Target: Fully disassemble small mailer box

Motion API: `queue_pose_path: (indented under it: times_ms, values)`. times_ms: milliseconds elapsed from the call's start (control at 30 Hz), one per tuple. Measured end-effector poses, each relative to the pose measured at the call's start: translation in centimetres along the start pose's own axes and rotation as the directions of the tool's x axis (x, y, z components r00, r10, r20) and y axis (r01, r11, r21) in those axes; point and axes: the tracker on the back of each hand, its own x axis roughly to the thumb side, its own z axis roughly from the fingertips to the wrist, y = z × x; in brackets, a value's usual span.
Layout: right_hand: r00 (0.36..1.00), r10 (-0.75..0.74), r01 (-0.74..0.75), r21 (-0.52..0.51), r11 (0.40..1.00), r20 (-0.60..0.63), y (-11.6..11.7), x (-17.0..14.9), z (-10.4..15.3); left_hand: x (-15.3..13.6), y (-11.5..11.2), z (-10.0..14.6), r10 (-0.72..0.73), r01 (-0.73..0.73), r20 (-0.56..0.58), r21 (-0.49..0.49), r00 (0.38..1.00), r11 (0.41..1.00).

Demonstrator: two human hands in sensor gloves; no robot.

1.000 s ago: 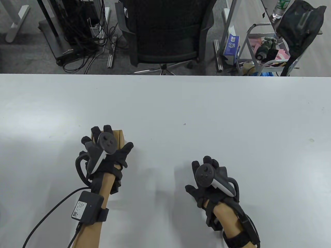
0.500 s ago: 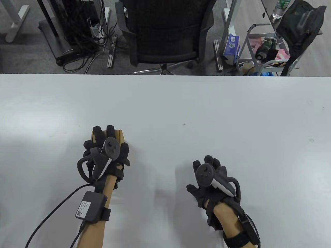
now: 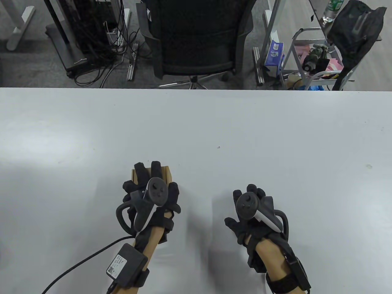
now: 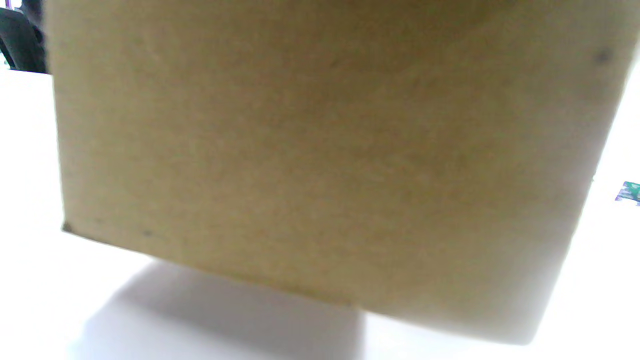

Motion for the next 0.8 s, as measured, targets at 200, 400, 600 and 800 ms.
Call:
queue_pose_path:
  times_ms: [200, 400, 600, 800]
  values:
    - [1.000, -0.010, 0.010, 0.006, 1.000, -0.003, -0.1, -0.2, 0.0, 2.8, -0.8, 2.3, 0.032, -0.027, 0.072, -0.077, 0.997, 0.997]
    - [1.000, -0.015, 0.015, 0.018, 1.000, -0.005, -0.1, -0.3, 0.0, 5.2, -1.2, 4.2, 0.015, -0.004, 0.095, -0.113, 0.995, 0.994]
    - [1.000, -0.017, 0.017, 0.022, 1.000, -0.006, -0.1, -0.3, 0.1, 6.8, -1.6, 5.1, -0.027, 0.040, 0.096, -0.135, 0.995, 0.990]
    - [1.000, -0.013, 0.013, 0.026, 1.000, -0.004, -0.1, -0.3, 0.0, 7.5, -2.3, 5.1, -0.083, 0.094, 0.071, -0.168, 0.994, 0.981]
